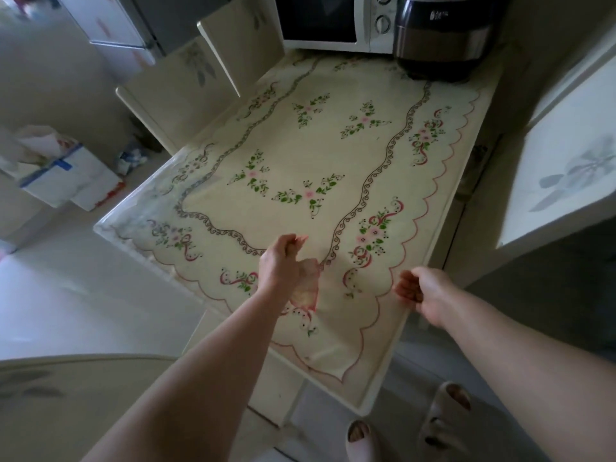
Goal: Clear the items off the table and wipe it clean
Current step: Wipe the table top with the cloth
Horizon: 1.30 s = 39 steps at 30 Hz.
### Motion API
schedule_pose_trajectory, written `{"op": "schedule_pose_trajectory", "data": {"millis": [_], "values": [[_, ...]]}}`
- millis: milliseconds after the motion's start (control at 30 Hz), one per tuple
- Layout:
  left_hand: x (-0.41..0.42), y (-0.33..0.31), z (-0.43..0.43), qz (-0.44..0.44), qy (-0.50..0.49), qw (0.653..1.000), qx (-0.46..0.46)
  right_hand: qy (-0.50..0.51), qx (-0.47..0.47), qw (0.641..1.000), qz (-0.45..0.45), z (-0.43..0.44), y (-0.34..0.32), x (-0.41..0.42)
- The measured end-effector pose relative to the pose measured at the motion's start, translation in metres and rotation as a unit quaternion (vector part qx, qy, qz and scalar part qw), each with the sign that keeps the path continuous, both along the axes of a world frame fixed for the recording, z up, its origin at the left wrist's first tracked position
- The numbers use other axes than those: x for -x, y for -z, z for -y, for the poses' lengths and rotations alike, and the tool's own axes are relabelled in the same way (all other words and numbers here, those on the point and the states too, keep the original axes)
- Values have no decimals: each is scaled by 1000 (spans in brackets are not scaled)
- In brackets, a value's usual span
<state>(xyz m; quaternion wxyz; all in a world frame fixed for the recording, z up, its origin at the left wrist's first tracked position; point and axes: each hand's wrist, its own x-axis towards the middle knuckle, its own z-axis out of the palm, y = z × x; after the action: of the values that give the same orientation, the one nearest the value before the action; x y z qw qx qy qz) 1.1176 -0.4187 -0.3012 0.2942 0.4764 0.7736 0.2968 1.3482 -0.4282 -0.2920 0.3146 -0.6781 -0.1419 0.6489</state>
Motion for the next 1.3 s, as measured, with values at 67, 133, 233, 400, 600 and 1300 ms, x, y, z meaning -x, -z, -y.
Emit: {"op": "schedule_pose_trajectory", "data": {"millis": [67, 133, 233, 400, 600, 1300], "values": [[25, 13, 11, -187, 90, 968, 142, 21, 2, 1000, -4, 8, 3, 2], [34, 20, 21, -274, 162, 926, 204, 45, 4, 999, -5, 14, 7, 2], [36, 24, 21, -280, 127, 934, 182, 68, 5, 998, 6, 22, 12, -3], [24, 28, 14, -214, 117, 961, 134, 91, 30, 995, 32, 28, 25, -10], [-31, 38, 31, -195, 221, 955, 43, 66, 61, 996, 10, 37, 35, -14], [-72, 4, 79, -120, 138, 977, -109, 21, 81, 993, -85, 69, 49, -33]]}}
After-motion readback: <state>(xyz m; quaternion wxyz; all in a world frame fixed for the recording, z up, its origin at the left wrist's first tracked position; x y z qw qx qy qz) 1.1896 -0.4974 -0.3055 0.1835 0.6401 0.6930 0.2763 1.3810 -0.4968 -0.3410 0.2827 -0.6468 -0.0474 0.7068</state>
